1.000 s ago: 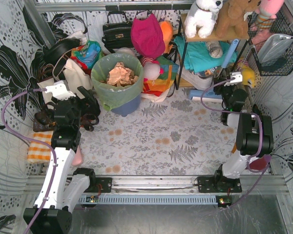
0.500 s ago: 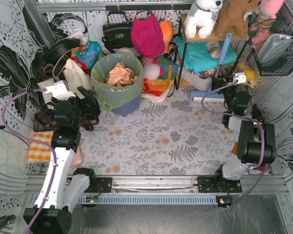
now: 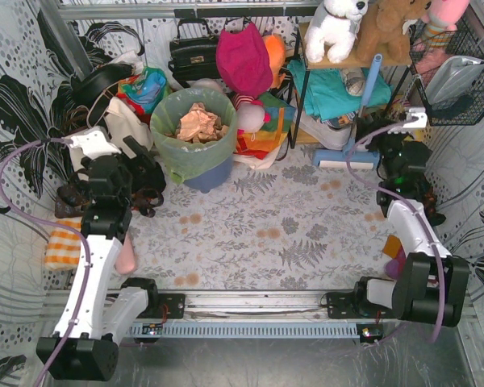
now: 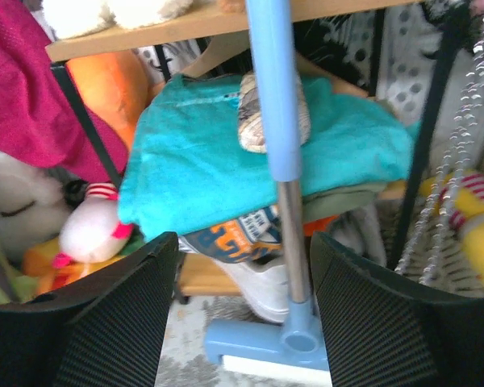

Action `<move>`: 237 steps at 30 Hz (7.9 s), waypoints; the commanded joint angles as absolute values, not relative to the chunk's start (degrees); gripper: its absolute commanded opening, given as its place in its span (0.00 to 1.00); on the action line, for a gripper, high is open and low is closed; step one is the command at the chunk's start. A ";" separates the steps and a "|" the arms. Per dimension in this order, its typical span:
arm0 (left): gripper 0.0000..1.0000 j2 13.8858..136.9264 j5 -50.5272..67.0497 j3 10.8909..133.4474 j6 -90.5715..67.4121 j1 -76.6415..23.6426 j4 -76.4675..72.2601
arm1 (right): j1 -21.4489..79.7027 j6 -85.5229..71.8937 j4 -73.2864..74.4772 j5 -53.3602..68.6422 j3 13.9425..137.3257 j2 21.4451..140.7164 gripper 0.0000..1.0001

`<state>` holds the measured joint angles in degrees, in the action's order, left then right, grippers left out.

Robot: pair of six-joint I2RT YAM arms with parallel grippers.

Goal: Tie the trash bag

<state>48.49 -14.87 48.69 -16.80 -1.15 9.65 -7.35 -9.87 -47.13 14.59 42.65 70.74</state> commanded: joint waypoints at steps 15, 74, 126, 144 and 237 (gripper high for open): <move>0.87 64.39 -9.84 76.03 -28.03 -0.88 33.26 | 18.20 -31.68 -11.20 13.02 79.98 89.96 0.56; 0.00 87.22 -4.21 90.97 -24.71 -0.88 33.30 | 31.41 -32.56 21.51 12.53 138.85 131.02 0.00; 0.00 74.33 1.79 88.68 -29.22 -45.18 53.16 | 50.79 -47.25 54.71 -0.16 82.11 63.23 0.00; 0.33 77.36 -3.96 94.72 -28.61 -42.08 55.44 | 50.80 -44.08 58.40 -8.64 86.50 63.11 0.51; 0.00 68.02 11.53 34.00 -36.19 -24.80 14.87 | 21.95 -37.86 21.92 15.33 41.47 62.88 0.48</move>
